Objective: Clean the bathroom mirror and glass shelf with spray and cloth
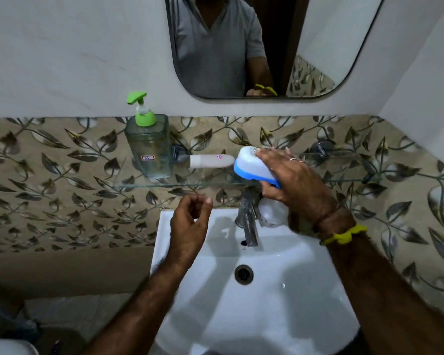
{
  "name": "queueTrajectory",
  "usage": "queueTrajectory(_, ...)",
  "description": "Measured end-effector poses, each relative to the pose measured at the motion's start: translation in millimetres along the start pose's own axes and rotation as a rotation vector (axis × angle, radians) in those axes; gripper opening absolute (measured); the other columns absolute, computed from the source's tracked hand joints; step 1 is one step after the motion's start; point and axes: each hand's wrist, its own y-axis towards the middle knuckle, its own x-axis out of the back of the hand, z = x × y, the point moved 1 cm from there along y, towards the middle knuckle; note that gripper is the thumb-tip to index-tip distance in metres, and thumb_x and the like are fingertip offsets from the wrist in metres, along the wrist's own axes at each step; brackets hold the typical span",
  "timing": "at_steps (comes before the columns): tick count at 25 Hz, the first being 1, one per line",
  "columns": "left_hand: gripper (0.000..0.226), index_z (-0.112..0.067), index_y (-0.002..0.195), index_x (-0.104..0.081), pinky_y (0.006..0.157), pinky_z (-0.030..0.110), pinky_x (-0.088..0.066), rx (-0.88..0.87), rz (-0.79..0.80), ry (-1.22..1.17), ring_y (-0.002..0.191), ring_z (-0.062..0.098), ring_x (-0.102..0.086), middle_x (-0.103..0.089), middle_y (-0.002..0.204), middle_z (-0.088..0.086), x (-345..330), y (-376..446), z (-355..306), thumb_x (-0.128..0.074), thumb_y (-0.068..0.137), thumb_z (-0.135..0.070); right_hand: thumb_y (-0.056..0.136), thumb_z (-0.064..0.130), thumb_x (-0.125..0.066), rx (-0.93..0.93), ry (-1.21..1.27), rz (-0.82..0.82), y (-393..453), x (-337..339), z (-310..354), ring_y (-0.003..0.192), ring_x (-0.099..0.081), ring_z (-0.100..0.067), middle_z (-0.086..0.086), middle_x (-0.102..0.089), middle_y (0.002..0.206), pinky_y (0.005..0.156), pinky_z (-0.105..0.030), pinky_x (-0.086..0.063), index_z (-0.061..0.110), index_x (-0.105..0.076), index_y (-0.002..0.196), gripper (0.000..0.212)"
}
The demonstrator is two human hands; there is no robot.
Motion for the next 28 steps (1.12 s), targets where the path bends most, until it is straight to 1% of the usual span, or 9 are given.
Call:
queueTrajectory(3,0.006,-0.014,0.093,-0.064,0.066,0.011,-0.049,-0.168,-0.076,0.163,0.077,-0.002,-0.062,-0.068,0.082,-0.011,5,-1,-8,-0.069,0.091,-0.017,0.076,0.024,-0.064,0.033,-0.092,0.074,12,-11,-16,0.13,-0.053,-0.034,-0.017,-0.055,0.141,0.113,-0.058,-0.034,0.005,-0.052,0.139,0.066)
queueTrajectory(4,0.006,-0.013,0.092,-0.064,0.066,0.011,-0.049,-0.202,-0.102,0.191,0.077,-0.004,-0.062,-0.067,0.081,-0.011,7,2,-11,-0.069,0.091,-0.016,0.075,0.023,-0.064,0.03,-0.107,0.082,14,-13,-18,0.131,-0.052,-0.034,-0.015,-0.055,0.142,0.113,-0.059,-0.033,0.007,-0.053,0.138,0.067)
queueTrajectory(7,0.008,-0.014,0.091,-0.063,0.071,0.026,-0.054,-0.269,-0.137,0.233,0.079,0.0,-0.064,-0.068,0.082,-0.009,11,14,-16,-0.069,0.091,-0.019,0.074,0.021,-0.062,-0.067,-0.066,0.086,13,-13,-20,0.137,-0.043,-0.038,-0.013,-0.049,0.148,0.112,-0.061,-0.034,0.014,-0.05,0.141,0.069)
queueTrajectory(11,0.008,-0.017,0.092,-0.063,0.072,0.032,-0.057,-0.297,-0.173,0.297,0.086,0.009,-0.067,-0.069,0.085,-0.007,9,20,-13,-0.069,0.09,-0.022,0.078,0.012,-0.062,-0.205,0.036,0.062,4,-16,-19,0.145,-0.029,-0.037,-0.012,-0.037,0.156,0.111,-0.053,-0.038,0.021,-0.044,0.147,0.072)
queueTrajectory(16,0.011,-0.016,0.096,-0.065,0.075,0.032,-0.057,-0.319,-0.208,0.393,0.091,0.014,-0.065,-0.069,0.09,-0.004,5,18,-13,-0.069,0.09,-0.024,0.075,0.013,-0.058,-0.265,0.1,-0.03,-3,-21,-18,0.147,-0.024,-0.039,-0.016,-0.029,0.16,0.113,-0.051,-0.035,0.016,-0.046,0.145,0.071)
queueTrajectory(20,0.019,-0.017,0.105,-0.065,0.077,0.043,-0.06,-0.338,-0.207,0.467,0.095,0.016,-0.066,-0.071,0.099,0.0,2,13,-14,-0.067,0.09,-0.027,0.078,0.012,-0.054,-0.326,0.184,-0.05,-7,-24,-16,0.148,-0.023,-0.041,-0.02,-0.026,0.16,0.117,-0.049,-0.033,0.013,-0.046,0.145,0.068)
queueTrajectory(22,0.027,-0.021,0.117,-0.063,0.082,0.043,-0.058,-0.381,-0.209,0.602,0.101,0.019,-0.065,-0.07,0.108,0.002,0,8,-17,-0.064,0.09,-0.028,0.081,0.011,-0.052,-0.334,0.184,-0.044,-12,-26,-12,0.149,-0.017,-0.042,-0.021,-0.023,0.161,0.117,-0.05,-0.032,0.012,-0.045,0.146,0.066)
queueTrajectory(25,0.04,-0.021,0.132,-0.058,0.093,0.043,-0.049,-0.461,-0.202,1.045,0.112,0.033,-0.057,-0.065,0.118,0.011,-3,2,-27,-0.059,0.092,-0.024,0.083,0.014,-0.052,-0.36,0.157,-0.083,-19,-21,-3,0.151,-0.011,-0.043,-0.023,-0.018,0.162,0.114,-0.052,-0.035,0.011,-0.043,0.147,0.064)
queueTrajectory(28,0.042,-0.014,0.131,-0.06,0.091,0.048,-0.045,-0.537,-0.199,1.32,0.115,0.04,-0.05,-0.057,0.121,0.019,-1,0,-37,-0.06,0.089,-0.017,0.083,0.017,-0.053,-0.368,0.137,-0.138,-35,-22,15,0.15,-0.011,-0.044,-0.025,-0.018,0.161,0.115,-0.052,-0.032,0.009,-0.046,0.144,0.062)
